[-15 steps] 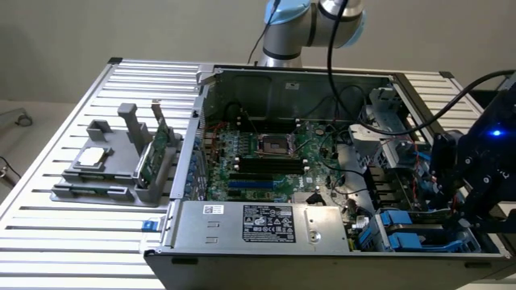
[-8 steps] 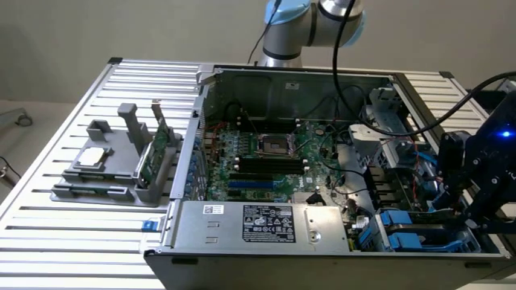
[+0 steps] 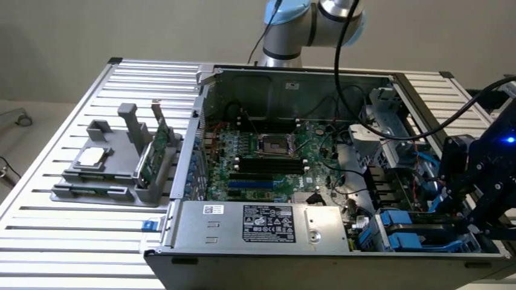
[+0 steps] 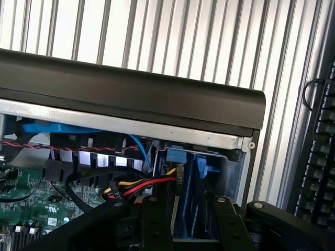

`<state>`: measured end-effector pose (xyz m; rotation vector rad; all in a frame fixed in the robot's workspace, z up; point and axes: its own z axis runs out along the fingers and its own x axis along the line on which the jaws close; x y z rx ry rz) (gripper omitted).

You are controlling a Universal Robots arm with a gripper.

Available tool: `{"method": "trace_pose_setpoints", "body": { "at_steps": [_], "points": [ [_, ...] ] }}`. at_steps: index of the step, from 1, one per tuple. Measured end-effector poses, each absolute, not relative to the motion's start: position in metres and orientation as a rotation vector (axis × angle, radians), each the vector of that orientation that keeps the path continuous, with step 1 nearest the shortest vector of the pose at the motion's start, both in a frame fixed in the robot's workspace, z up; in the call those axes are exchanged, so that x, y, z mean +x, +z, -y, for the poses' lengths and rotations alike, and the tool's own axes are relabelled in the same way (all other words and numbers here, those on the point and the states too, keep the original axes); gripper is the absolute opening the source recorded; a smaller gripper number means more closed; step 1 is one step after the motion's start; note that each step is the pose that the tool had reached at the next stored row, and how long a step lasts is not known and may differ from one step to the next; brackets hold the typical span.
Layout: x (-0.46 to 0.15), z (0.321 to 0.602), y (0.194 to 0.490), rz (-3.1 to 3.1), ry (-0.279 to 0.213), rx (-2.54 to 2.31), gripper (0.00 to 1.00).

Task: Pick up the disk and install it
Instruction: 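Insert the second disk wire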

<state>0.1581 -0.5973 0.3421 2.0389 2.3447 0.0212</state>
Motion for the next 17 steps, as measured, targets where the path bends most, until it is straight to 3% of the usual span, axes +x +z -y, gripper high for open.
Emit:
{"method": "trace_pose_setpoints", "body": {
  "at_steps": [9, 11, 14, 17],
  "points": [
    [0.1575, 0.5988, 0.3416, -2.341, 0.037, 2.056, 0.37],
    [0.1574, 0.5994, 0.3411, -2.336, 0.039, 2.063, 0.35],
    [0.1575, 0.6006, 0.3404, -2.328, 0.041, 2.074, 0.22],
    [0.1574, 0.6016, 0.3394, -2.32, 0.044, 2.085, 0.22]
  ]
}}
